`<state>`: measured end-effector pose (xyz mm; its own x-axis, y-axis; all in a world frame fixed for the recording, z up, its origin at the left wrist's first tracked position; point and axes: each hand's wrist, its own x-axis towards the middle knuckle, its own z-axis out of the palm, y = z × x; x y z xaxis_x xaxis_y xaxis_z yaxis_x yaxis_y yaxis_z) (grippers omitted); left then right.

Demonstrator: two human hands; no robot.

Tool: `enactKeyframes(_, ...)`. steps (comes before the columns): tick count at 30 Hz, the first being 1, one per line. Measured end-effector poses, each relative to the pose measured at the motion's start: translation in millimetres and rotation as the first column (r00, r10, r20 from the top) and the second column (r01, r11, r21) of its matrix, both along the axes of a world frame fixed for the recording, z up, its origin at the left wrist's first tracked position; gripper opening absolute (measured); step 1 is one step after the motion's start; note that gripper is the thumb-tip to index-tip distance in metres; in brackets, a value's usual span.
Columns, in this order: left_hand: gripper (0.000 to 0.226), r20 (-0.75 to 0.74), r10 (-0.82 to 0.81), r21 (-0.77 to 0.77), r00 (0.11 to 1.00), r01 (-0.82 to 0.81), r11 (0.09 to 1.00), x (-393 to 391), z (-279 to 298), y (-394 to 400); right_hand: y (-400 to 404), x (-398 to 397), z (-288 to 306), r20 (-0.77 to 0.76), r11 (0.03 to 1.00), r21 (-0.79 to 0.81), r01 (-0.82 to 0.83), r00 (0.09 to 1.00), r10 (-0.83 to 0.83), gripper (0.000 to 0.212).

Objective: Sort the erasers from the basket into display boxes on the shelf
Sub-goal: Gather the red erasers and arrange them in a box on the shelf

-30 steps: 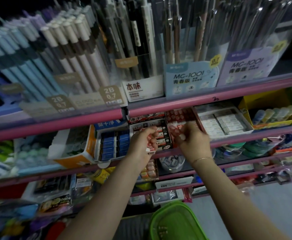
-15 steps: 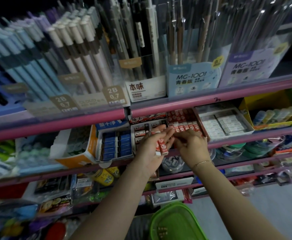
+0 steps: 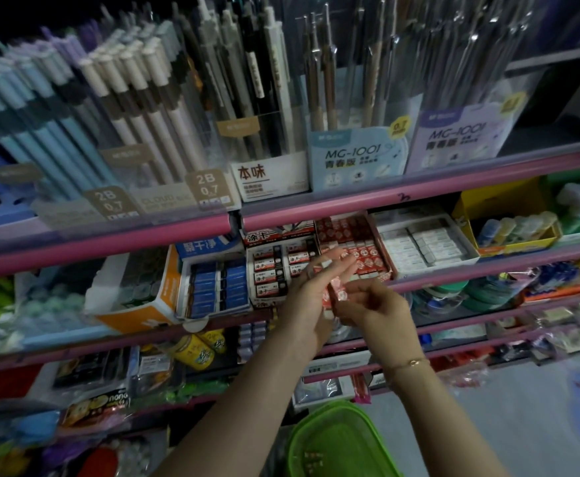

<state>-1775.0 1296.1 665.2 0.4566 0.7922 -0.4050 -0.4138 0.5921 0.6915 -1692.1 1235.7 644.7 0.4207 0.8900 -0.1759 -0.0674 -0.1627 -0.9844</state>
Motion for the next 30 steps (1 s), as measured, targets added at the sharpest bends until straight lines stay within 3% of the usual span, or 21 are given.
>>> enactKeyframes(2, 0.024, -0.16, -0.004, 0.117, 0.987, 0.023, 0.993, -5.2, -3.7, -1.5, -3.9, 12.4, -1.5, -0.144, 0.998, 0.012, 0.055, 0.988, -0.052, 0.014)
enactKeyframes(5, 0.014, -0.442, -0.053, 0.274, 0.896, 0.191, 0.943, -17.8, -9.8, -4.0, -2.9, 30.1, -3.3, -0.339, 0.989, 0.01, 0.147, 0.931, -0.135, 0.019)
enactKeyframes(9, 0.001, -0.569, -0.131, 0.334, 0.812, 0.374, 0.865, -23.4, -12.2, -8.1, 5.7, 32.4, -2.1, -0.504, 0.976, 0.019, 0.219, 0.845, -0.179, 0.022)
enactKeyframes(13, 0.012, -0.63, 0.043, 0.418, 0.776, 0.292, 0.86, -15.4, -17.1, -7.3, 11.2, 19.1, -5.5, -0.363, 0.993, -0.033, 0.112, 0.925, -0.116, 0.01)
enactKeyframes(16, 0.014, -0.691, 0.074, 0.422, 0.719, 0.318, 0.849, -13.4, -16.3, -2.4, 22.7, 24.7, -2.0, -0.249, 0.995, -0.063, 0.081, 0.964, -0.094, 0.016)
enactKeyframes(18, 0.015, -0.734, 0.065, 0.399, 0.676, 0.352, 0.847, -18.4, -13.2, 5.9, 38.5, 33.7, 1.8, -0.076, 0.99, -0.046, 0.137, 0.987, -0.14, 0.016)
enactKeyframes(20, 0.014, -0.667, 0.009, 0.318, 0.745, 0.273, 0.908, -24.4, -8.9, 14.2, 57.5, 41.5, 4.3, 0.176, 0.98, -0.071, 0.184, 0.97, -0.169, 0.014)
enactKeyframes(23, 0.024, -0.421, -0.003, 0.155, 0.907, 0.075, 0.985, -33.2, -5.1, 21.3, 78.6, 44.7, 3.2, 0.492, 0.969, -0.226, 0.1, 0.87, 0.025, 0.009)
enactKeyframes(26, 0.023, -0.293, 0.029, 0.102, 0.956, 0.001, 0.995, -44.2, -6.5, 27.0, 84.9, 41.3, -1.0, 0.56, 0.947, -0.318, 0.038, 0.814, 0.155, 0.012)
enactKeyframes(30, 0.021, -0.242, 0.028, 0.107, 0.97, -0.002, 0.994, -54.8, -10.1, 30.9, 87.2, 37.3, -3.7, 0.553, 0.948, -0.312, 0.063, 0.823, 0.127, 0.012)
